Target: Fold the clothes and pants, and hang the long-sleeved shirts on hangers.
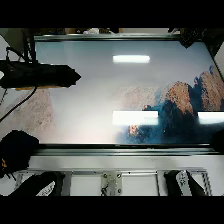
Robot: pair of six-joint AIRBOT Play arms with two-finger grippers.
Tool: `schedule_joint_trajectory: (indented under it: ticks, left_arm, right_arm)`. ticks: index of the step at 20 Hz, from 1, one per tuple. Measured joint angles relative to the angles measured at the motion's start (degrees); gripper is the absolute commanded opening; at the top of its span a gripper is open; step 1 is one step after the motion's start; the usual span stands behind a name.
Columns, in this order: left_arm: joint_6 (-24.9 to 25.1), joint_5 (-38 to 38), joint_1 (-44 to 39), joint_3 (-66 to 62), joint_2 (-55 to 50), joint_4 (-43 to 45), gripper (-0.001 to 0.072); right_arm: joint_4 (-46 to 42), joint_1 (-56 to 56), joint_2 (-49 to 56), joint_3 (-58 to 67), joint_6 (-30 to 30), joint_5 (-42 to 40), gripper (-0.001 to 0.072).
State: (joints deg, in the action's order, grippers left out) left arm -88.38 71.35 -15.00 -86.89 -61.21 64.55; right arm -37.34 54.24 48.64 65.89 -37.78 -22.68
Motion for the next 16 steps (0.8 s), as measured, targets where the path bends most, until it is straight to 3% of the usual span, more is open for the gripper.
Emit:
schedule_joint_trajectory:
  ticks: [8, 9, 10, 11, 16]
  left_arm:
    - [0.0, 1.2, 0.0, 0.0, 0.0, 0.3, 0.0016]
    - [0.0, 1.3, 0.0, 0.0, 0.0, 0.3, 0.0016]
    - [0.0, 1.4, 0.0, 0.0, 0.0, 0.3, 0.0016]
    - [0.0, 1.6, 0.0, 0.0, 0.0, 0.3, 0.0016]
    - [0.1, 2.2, 0.0, 0.0, 0.0, 0.3, 0.0016]
  right_arm:
    - [-0.2, 0.3, 1.8, 0.6, 1.3, 4.0, 0.0032]
    - [-0.2, 0.3, 1.8, 0.6, 1.5, 4.4, 0.0184]
    - [-0.2, 0.3, 1.9, 0.6, 1.6, 5.2, 0.0425]
    - [-0.2, 0.3, 1.8, 0.6, 1.7, 5.8, 0.0545]
    - [-0.1, 0.2, -0.7, 0.6, 1.9, 7.0, 0.0537]
